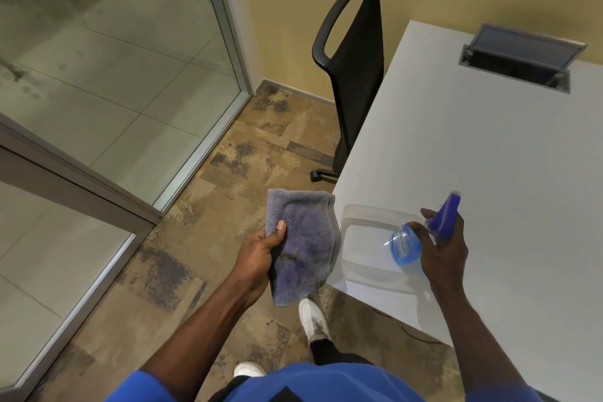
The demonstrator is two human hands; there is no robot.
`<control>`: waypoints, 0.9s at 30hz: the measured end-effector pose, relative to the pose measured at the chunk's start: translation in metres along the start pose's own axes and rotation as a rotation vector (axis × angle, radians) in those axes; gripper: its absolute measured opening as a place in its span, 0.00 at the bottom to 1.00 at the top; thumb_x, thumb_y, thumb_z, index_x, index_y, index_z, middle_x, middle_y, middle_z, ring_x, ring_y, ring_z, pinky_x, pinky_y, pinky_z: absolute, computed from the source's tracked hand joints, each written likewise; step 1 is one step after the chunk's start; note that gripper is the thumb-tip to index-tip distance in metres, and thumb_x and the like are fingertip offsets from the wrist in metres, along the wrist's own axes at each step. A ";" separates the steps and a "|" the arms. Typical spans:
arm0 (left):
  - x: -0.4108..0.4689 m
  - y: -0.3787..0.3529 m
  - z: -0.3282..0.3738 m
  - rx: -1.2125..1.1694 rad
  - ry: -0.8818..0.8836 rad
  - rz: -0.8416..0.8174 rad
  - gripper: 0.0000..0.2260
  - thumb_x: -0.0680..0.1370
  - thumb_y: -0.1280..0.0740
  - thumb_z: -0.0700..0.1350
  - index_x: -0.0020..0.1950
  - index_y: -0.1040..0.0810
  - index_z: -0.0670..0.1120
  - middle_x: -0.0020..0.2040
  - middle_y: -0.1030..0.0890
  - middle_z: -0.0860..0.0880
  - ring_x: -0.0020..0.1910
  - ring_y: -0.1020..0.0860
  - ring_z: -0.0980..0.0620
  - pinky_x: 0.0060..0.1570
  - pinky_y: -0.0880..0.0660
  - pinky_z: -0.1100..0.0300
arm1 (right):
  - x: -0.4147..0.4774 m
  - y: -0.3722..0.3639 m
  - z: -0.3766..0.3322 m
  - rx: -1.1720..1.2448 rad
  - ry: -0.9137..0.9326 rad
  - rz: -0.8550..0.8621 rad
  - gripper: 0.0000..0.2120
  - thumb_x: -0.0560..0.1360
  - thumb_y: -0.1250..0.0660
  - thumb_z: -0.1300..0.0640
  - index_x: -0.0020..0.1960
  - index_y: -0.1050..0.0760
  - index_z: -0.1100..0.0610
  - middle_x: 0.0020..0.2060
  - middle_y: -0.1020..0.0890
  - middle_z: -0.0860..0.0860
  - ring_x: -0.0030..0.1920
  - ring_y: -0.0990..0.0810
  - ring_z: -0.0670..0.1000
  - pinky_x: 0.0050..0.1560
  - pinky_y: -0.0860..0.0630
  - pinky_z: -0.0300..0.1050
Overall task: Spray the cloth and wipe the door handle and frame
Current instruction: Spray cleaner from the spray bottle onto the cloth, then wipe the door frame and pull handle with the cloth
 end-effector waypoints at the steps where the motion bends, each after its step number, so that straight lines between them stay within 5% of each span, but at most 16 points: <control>1: -0.003 0.003 -0.001 0.000 0.000 -0.001 0.13 0.91 0.35 0.45 0.63 0.11 0.41 0.59 0.08 0.39 0.53 0.07 0.42 0.50 0.10 0.51 | -0.005 0.001 0.000 -0.017 -0.026 0.010 0.37 0.75 0.20 0.58 0.79 0.34 0.57 0.69 0.18 0.55 0.69 0.19 0.58 0.63 0.23 0.34; 5: -0.017 0.018 -0.006 -0.036 0.000 -0.007 0.13 0.90 0.35 0.45 0.63 0.11 0.42 0.59 0.08 0.40 0.53 0.07 0.42 0.49 0.11 0.52 | -0.043 0.008 -0.003 -0.009 -0.117 0.146 0.44 0.76 0.20 0.58 0.84 0.41 0.54 0.74 0.22 0.55 0.70 0.20 0.56 0.70 0.23 0.53; 10: -0.038 0.047 -0.012 -0.127 0.012 0.003 0.20 0.84 0.28 0.52 0.67 0.12 0.39 0.64 0.09 0.37 0.62 0.10 0.35 0.60 0.12 0.43 | -0.112 0.000 -0.029 -0.047 -0.167 0.264 0.24 0.78 0.23 0.61 0.72 0.26 0.53 0.63 0.17 0.53 0.58 0.15 0.51 0.63 0.16 0.58; 13: -0.057 0.067 -0.008 -0.230 0.018 -0.013 0.23 0.81 0.25 0.56 0.67 0.10 0.39 0.68 0.11 0.35 0.65 0.11 0.35 0.65 0.12 0.40 | -0.147 -0.040 -0.051 -0.066 -0.182 0.067 0.14 0.79 0.24 0.54 0.63 0.20 0.49 0.57 0.14 0.49 0.57 0.14 0.50 0.63 0.16 0.55; 17: -0.089 0.099 -0.002 -0.290 -0.024 -0.062 0.36 0.71 0.16 0.68 0.68 0.10 0.44 0.71 0.13 0.36 0.70 0.14 0.34 0.74 0.20 0.37 | -0.181 -0.113 -0.084 -0.046 -0.178 -0.305 0.22 0.79 0.29 0.40 0.67 0.20 0.51 0.57 0.13 0.48 0.57 0.13 0.50 0.64 0.17 0.54; 21: -0.114 0.152 0.008 -0.359 -0.037 0.041 0.31 0.83 0.30 0.66 0.71 0.12 0.42 0.71 0.13 0.36 0.73 0.15 0.34 0.81 0.25 0.33 | -0.220 -0.184 -0.111 0.009 -0.196 -0.692 0.31 0.72 0.33 0.22 0.56 0.14 0.48 0.50 0.10 0.49 0.51 0.11 0.53 0.60 0.15 0.64; 24: -0.134 0.195 0.019 -0.372 -0.067 0.146 0.31 0.86 0.34 0.66 0.73 0.13 0.41 0.70 0.12 0.37 0.72 0.15 0.34 0.80 0.24 0.34 | -0.251 -0.233 -0.135 0.209 -0.353 -0.909 0.34 0.73 0.27 0.27 0.60 0.15 0.57 0.57 0.12 0.60 0.60 0.13 0.64 0.68 0.21 0.72; 27: -0.155 0.239 0.034 -0.425 -0.109 0.289 0.28 0.88 0.35 0.65 0.68 0.11 0.43 0.66 0.10 0.39 0.68 0.12 0.36 0.70 0.16 0.39 | -0.287 -0.275 -0.169 0.390 -0.516 -1.072 0.38 0.72 0.20 0.37 0.69 0.20 0.64 0.67 0.18 0.66 0.68 0.19 0.70 0.69 0.22 0.70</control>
Point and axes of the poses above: each hand's wrist, its own x-axis towards the middle knuckle, its own y-axis out of the back of the hand, z = x × y, the point moved 4 cm from there along x, towards the middle knuckle
